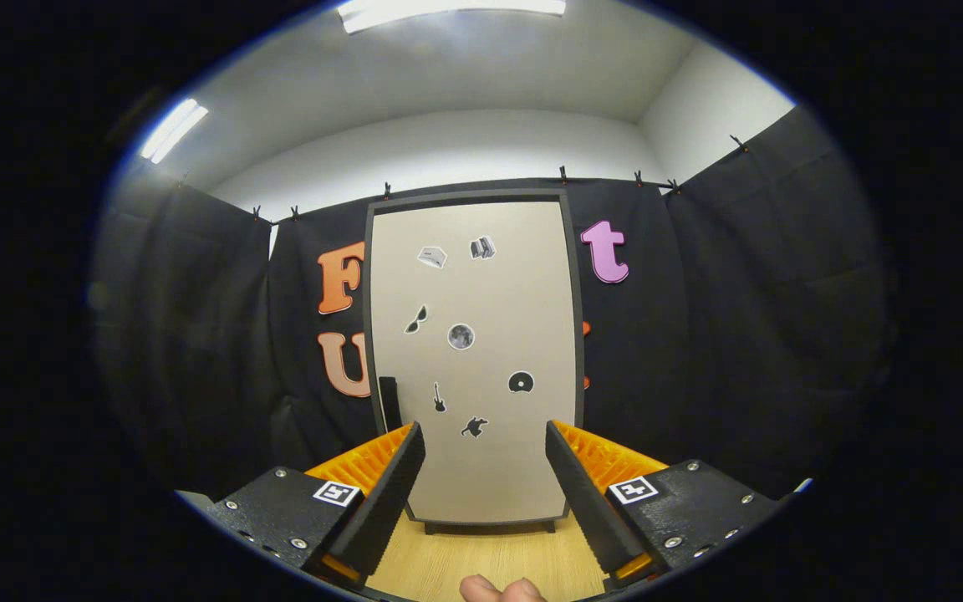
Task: Open the shoe cabinet door, grab the shoes and put them into the shoe cabinet, then close the shoe cabinet door.
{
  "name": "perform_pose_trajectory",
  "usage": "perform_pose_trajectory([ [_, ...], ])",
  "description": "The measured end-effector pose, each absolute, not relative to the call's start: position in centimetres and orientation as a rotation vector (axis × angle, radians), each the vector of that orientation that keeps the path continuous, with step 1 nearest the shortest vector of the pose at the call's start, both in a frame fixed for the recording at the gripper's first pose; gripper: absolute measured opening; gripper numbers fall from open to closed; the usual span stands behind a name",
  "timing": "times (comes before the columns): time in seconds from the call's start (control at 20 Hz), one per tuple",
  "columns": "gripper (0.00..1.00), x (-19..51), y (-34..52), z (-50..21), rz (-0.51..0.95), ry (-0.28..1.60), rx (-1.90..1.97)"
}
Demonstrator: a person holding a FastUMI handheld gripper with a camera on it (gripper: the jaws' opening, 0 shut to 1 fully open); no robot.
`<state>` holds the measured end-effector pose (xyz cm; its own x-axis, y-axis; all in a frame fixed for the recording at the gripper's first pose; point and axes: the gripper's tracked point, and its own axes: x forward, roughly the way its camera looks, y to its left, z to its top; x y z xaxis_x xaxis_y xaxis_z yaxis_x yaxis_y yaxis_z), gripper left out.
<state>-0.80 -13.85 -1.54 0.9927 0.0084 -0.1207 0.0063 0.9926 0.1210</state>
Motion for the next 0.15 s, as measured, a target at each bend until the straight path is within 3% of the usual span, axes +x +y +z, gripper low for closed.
perform_pose_trajectory([
  [0.15, 0.93, -0.88, -14.37, -1.62, 0.001, 0.118, 0.123],
])
